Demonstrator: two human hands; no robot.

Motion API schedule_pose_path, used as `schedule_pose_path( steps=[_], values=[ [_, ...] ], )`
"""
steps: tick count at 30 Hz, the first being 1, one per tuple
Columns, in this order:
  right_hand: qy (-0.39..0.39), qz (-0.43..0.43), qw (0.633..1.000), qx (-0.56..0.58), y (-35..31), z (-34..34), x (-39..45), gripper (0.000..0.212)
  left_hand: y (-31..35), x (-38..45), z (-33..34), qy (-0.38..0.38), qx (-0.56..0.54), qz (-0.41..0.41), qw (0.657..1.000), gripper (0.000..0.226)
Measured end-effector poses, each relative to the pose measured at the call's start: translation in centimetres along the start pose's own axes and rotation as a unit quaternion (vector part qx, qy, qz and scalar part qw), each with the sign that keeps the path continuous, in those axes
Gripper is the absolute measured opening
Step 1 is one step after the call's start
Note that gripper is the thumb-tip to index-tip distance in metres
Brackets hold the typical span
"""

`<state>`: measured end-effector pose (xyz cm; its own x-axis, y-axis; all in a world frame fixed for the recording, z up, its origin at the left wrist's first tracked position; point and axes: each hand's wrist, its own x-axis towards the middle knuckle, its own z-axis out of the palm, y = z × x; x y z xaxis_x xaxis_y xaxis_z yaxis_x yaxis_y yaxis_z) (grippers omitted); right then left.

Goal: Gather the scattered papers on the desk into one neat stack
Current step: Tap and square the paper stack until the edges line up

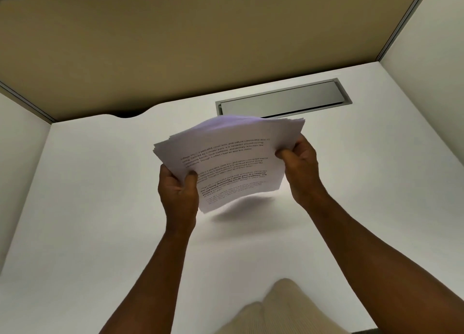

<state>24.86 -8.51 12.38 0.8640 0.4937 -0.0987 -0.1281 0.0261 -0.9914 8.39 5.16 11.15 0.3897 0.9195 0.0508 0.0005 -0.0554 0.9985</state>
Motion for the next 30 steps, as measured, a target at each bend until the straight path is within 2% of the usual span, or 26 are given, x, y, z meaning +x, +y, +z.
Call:
schedule_pose_path(
  steps=[4, 6, 8, 11, 15, 21, 23, 27, 30],
  values=[
    [-0.013, 0.083, 0.995, -0.045, 1.9, -0.2, 0.3, 0.036, -1.9, 0.3, 0.0, -0.039, 0.019, -0.071, 0.996, 0.049],
    [-0.023, 0.101, 0.992, -0.066, 2.9, -0.1, 0.3, 0.032, -2.6, 0.2, 0.0, -0.044, 0.021, -0.102, 0.994, 0.045],
    [-0.025, 0.109, 0.991, -0.071, 3.3, 0.0, 0.6, 0.031, -2.8, 0.3, 0.2, -0.053, 0.029, -0.104, 0.993, 0.035],
    [-0.019, 0.109, 0.992, -0.068, 2.8, 0.2, 1.1, 0.029, -2.5, 0.9, 0.3, -0.057, 0.033, -0.100, 0.993, 0.037],
    [-0.022, 0.080, 0.996, -0.039, 1.7, -0.2, 1.5, 0.039, -1.8, 1.9, -0.4, -0.063, 0.014, -0.083, 0.994, 0.033],
    [-0.025, 0.083, 0.994, -0.070, 2.7, -0.1, 1.4, 0.036, -2.8, 2.2, -0.9, -0.095, 0.051, -0.091, 0.990, 0.058],
    [-0.021, 0.079, 0.994, -0.077, 2.7, 0.1, 1.5, 0.035, -2.6, 2.2, -0.5, -0.094, 0.057, -0.096, 0.989, 0.053],
    [-0.030, 0.074, 0.992, -0.093, 2.4, 0.7, 1.7, 0.034, -2.2, 2.4, 0.3, -0.096, 0.045, -0.101, 0.989, 0.030],
    [-0.022, 0.053, 0.995, -0.077, 1.6, 0.5, 1.9, 0.030, -1.5, 2.5, 0.3, -0.083, 0.042, -0.069, 0.993, 0.029]
  ],
)
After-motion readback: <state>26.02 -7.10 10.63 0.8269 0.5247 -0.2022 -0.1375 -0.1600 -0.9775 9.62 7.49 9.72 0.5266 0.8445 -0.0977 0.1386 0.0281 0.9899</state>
